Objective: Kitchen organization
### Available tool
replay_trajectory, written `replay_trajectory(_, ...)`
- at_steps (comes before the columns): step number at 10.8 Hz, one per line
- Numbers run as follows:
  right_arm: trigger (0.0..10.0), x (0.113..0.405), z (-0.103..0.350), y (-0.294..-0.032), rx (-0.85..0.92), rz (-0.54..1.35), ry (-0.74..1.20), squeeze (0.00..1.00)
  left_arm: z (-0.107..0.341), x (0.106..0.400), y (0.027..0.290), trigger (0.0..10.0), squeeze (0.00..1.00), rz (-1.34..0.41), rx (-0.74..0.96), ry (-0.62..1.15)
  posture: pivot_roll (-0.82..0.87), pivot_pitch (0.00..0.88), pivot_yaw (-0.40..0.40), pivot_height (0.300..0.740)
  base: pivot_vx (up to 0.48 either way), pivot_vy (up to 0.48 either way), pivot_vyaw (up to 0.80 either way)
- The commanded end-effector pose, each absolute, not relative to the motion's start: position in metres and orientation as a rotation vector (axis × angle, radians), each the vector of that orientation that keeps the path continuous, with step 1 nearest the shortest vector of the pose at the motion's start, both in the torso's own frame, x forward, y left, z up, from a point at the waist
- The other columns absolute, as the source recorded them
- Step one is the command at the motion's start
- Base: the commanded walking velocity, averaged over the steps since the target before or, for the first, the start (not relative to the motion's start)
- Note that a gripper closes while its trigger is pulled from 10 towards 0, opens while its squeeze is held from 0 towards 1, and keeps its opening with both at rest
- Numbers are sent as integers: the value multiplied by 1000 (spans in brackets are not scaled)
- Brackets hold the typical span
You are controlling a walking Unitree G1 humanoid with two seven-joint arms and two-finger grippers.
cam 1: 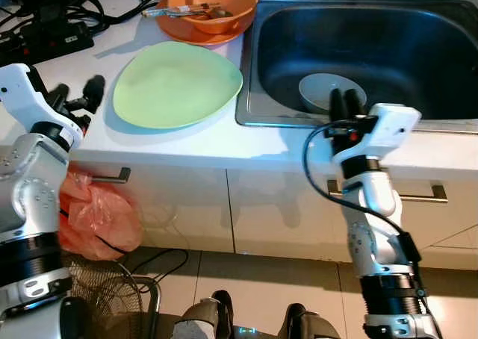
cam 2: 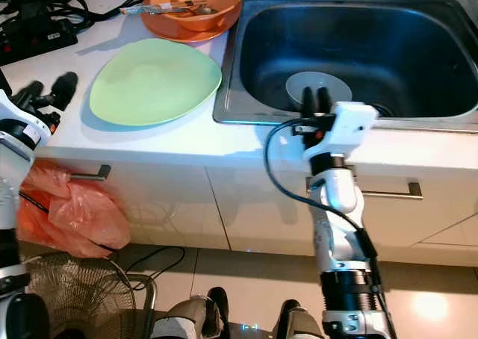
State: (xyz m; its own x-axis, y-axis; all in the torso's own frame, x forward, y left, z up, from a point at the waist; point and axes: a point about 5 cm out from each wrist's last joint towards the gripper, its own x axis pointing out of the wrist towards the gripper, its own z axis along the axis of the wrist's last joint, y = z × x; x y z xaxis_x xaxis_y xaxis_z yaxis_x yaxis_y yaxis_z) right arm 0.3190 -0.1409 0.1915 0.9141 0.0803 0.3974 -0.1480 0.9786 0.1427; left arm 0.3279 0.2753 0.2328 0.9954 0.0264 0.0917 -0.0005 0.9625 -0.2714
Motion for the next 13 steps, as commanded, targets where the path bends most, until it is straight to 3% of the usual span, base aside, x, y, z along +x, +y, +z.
replay_trajectory(1, 10000, 317, 186, -140, 179, 131, -375, 0, 232, 324, 277, 10000, 1000, -12, -274, -56, 118, 197, 79, 740, 0, 0, 0)
replay_trajectory(2, 10000, 317, 185, -139, 181, 135, -376, 0, 227, 324, 274, 10000, 0, -59, -375, -3, 114, 191, 83, 740, 0, 0, 0)
replay_trajectory(9, 10000, 315, 186, -136, 179, 162, -380, 0, 225, 322, 278, 10000, 0, -56, -599, 170, 113, 179, 102, 740, 0, 0, 0)
replay_trajectory(13, 10000, 315, 185, -132, 182, 170, -376, 0, 227, 330, 268, 10000, 0, -106, -584, 264, 110, 186, 116, 740, 0, 0, 0)
